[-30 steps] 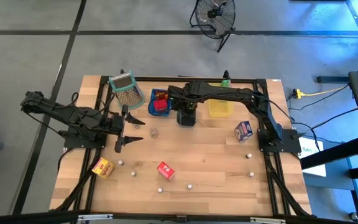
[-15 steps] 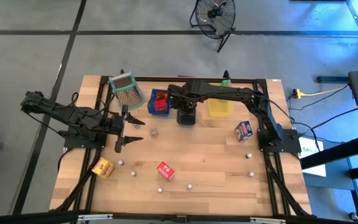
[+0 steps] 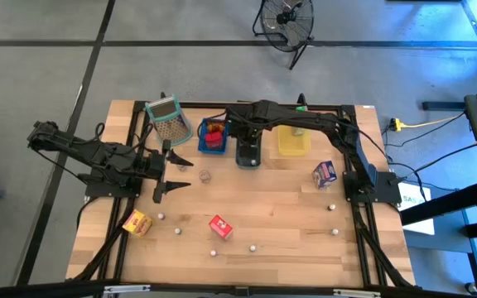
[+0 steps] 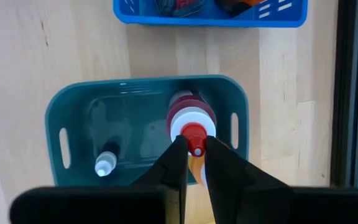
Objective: Pick & Place Kitchen Items
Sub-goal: Adjust the big red food coloring in the dark green bin
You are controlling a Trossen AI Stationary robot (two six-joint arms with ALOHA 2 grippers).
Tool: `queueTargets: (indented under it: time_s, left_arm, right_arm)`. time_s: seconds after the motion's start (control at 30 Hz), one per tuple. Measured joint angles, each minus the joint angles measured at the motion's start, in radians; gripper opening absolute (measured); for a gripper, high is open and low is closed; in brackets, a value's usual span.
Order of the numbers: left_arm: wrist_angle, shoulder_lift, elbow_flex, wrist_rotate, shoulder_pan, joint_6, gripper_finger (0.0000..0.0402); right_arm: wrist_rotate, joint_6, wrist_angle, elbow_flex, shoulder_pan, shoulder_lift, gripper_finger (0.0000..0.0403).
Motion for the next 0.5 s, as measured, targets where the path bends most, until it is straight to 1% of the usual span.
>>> queueTargets:
  time_s: [0.13,0.5]
  left_arm:
    - [0.0,0.0,0.0,0.0,0.0,0.0,0.0278]
    - [0.0,0.0,0.0,0.0,0.0,0.0,0.0278]
  right_arm:
    - [-0.034,0.0,0.0,0.0,-0.005,0.0,0.0043]
    - [-0.016,-0.003,0.012,0.0,-0.011,0.0,0.0043]
